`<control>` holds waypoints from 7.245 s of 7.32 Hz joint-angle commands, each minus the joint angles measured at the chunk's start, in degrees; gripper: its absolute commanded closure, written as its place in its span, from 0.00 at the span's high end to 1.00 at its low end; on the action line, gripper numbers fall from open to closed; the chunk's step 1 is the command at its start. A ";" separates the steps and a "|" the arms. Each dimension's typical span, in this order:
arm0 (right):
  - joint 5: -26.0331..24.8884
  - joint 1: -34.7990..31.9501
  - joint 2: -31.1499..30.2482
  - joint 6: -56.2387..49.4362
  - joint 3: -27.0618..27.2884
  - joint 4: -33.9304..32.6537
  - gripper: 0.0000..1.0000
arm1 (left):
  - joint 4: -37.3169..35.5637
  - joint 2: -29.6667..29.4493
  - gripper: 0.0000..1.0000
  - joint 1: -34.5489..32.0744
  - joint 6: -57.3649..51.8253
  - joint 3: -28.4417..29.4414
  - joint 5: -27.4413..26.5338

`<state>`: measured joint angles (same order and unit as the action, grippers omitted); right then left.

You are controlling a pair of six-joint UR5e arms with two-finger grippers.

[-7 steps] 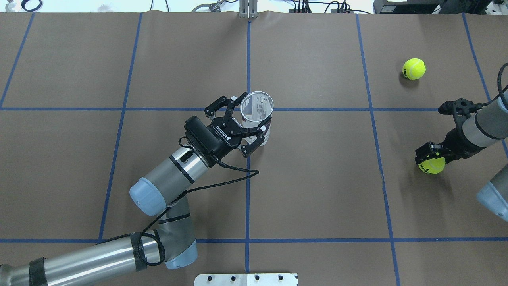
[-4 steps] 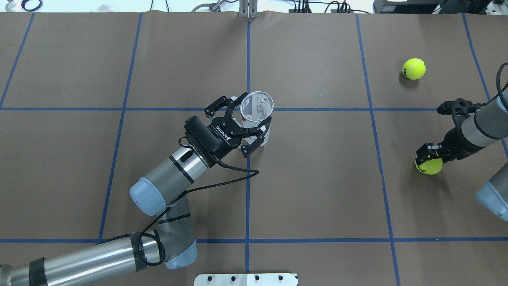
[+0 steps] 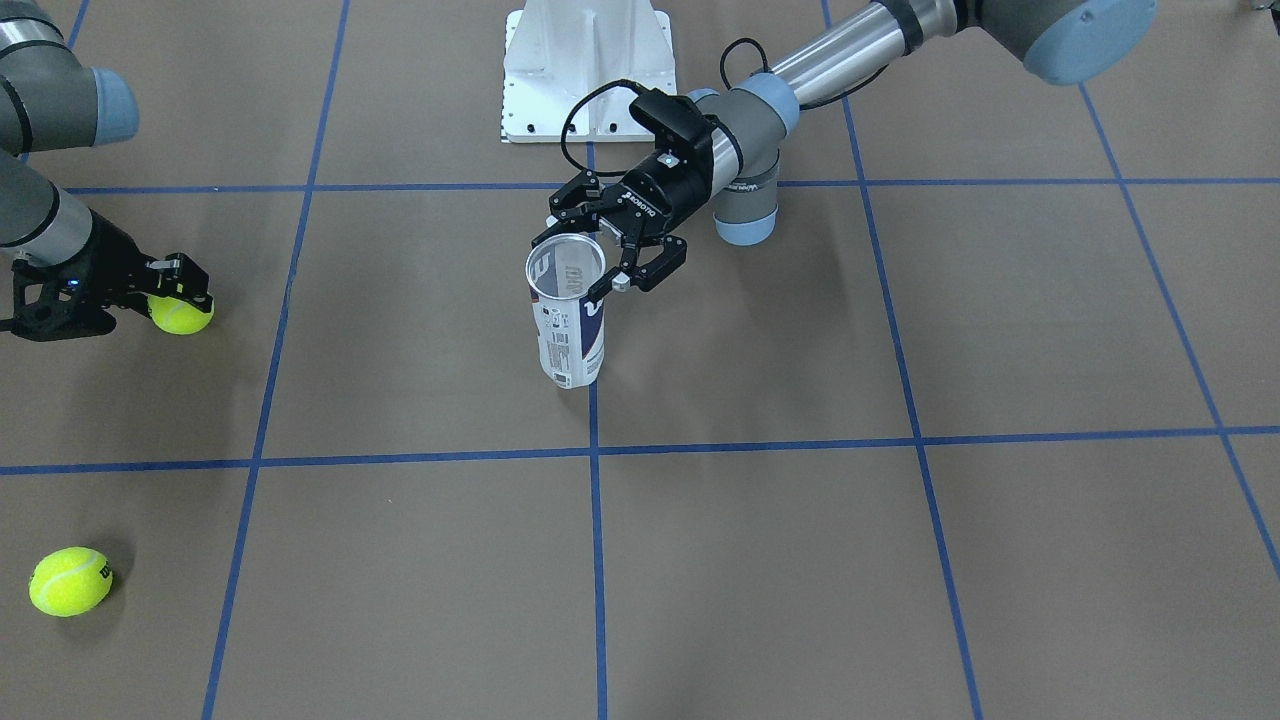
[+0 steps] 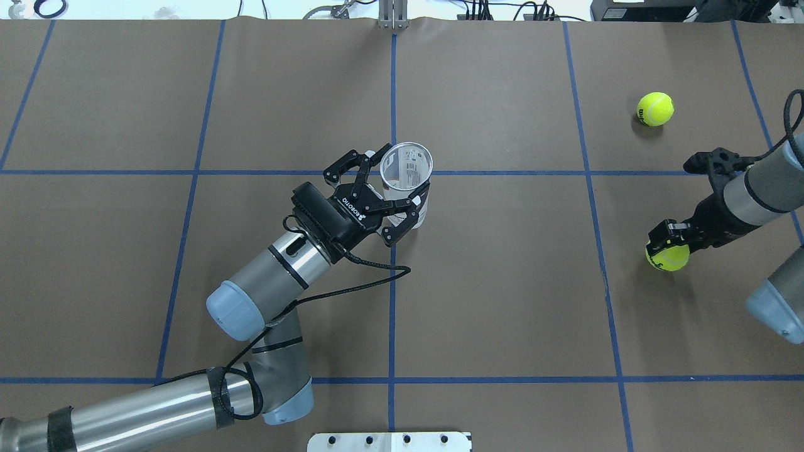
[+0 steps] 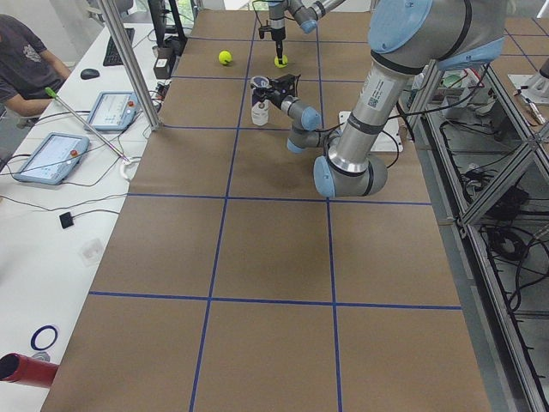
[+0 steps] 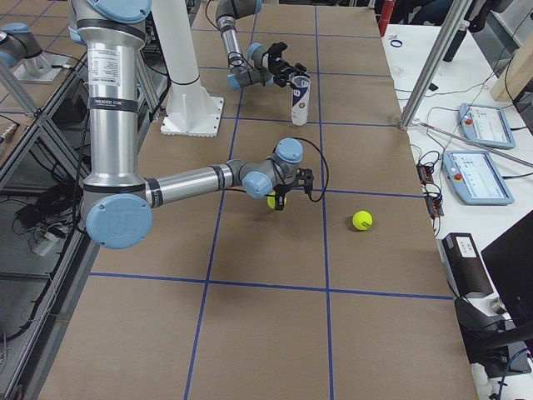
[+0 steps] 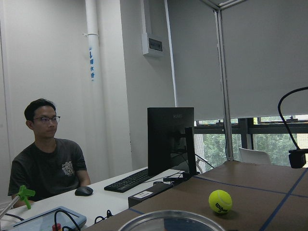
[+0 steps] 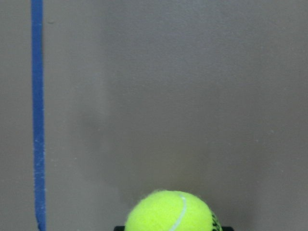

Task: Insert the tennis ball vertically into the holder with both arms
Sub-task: 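Grasp the yellow tennis ball with the right gripper and lift, then carry the ball with the right gripper over the can's opening, then lower the ball into the can and open the right gripper, then move the right gripper to the second yellow tennis ball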

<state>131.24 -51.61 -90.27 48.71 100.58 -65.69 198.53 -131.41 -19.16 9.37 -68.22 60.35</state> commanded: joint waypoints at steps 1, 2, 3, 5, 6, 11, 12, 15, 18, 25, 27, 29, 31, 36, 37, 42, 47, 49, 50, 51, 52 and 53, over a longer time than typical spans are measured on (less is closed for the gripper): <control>1.82 -0.16 6.21 8.72 0.24 -0.06 0.00 | -0.07 -0.07 0.77 0.09 0.12 0.36 -1.28; 3.91 -0.42 9.03 12.60 0.24 -0.06 0.00 | -0.07 -0.07 0.77 0.18 0.12 0.46 -1.47; 4.63 -0.69 11.84 15.86 0.41 -0.40 0.00 | -0.07 0.10 0.77 0.26 2.29 0.98 -1.47; 4.90 -0.69 19.65 18.79 2.94 -10.45 0.00 | -0.16 0.10 0.83 0.26 3.20 1.51 -1.56; 4.90 -0.69 22.30 18.79 5.40 -15.74 0.00 | -0.16 0.19 0.84 0.26 3.20 1.51 -1.56; 4.20 1.24 31.80 28.45 6.13 -18.60 0.00 | -0.24 0.45 0.92 0.18 3.20 1.51 -1.56; 3.94 1.94 33.47 29.94 5.78 -18.60 0.00 | -0.24 0.45 0.92 0.18 3.20 1.51 -1.56; 2.97 2.91 36.21 31.80 5.33 -18.78 0.00 | -0.24 0.54 0.92 0.26 3.20 1.51 -1.56; 1.30 3.96 39.80 31.89 2.62 -18.78 0.00 | -0.24 0.54 0.87 0.26 3.20 1.51 -1.64; -4.77 8.10 45.70 33.91 -2.57 -18.60 0.00 | -0.24 0.54 0.85 0.26 3.20 1.51 -1.73; -5.47 8.89 45.71 33.91 -2.58 -18.60 0.00 | -0.24 0.54 0.85 0.26 3.20 1.51 -1.73; -6.26 9.59 45.62 33.91 -2.58 -18.60 0.05 | -0.24 0.54 0.85 0.26 3.20 1.51 -1.64; -7.74 9.77 45.53 33.91 -2.32 -18.60 0.99 | -0.24 0.54 0.85 0.26 3.20 1.51 -1.64; -8.20 9.95 45.27 33.82 -1.96 -18.78 1.00 | -0.24 0.54 0.85 0.26 3.20 1.51 -1.73; -8.02 9.34 44.57 33.82 -1.79 -18.60 1.00 | -0.24 0.45 0.85 0.26 3.20 1.42 -1.73; -2.59 -2.51 33.07 19.81 -1.87 -18.51 1.00 | -0.24 0.63 0.86 0.26 3.20 1.51 -1.73; -3.01 -13.77 30.94 0.56 -18.26 -17.90 1.00 | -0.16 0.63 0.86 0.26 3.20 1.51 -2.70; -7.29 -13.43 31.64 -0.54 -26.88 -11.80 1.00 | -0.16 0.72 0.86 0.26 3.20 1.51 -2.70; -7.67 -13.35 31.56 -0.63 -31.45 -7.05 1.00 | -0.16 0.63 0.86 0.26 3.20 1.51 -2.70; -8.19 -13.17 31.29 -0.80 -33.23 -4.65 1.00 | -0.16 0.63 0.86 0.26 3.11 1.51 -2.70; -10.55 -12.47 30.94 -2.72 -33.34 -4.71 1.00 | -0.16 0.63 0.86 0.26 3.19 1.51 -2.70; -12.83 -12.03 30.68 -3.35 -34.04 -4.63 1.00 | -0.16 0.63 0.86 0.26 3.11 1.51 -2.70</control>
<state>121.09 -64.23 -59.24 46.52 67.60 -70.92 198.37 -130.78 -18.90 12.53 -66.71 57.66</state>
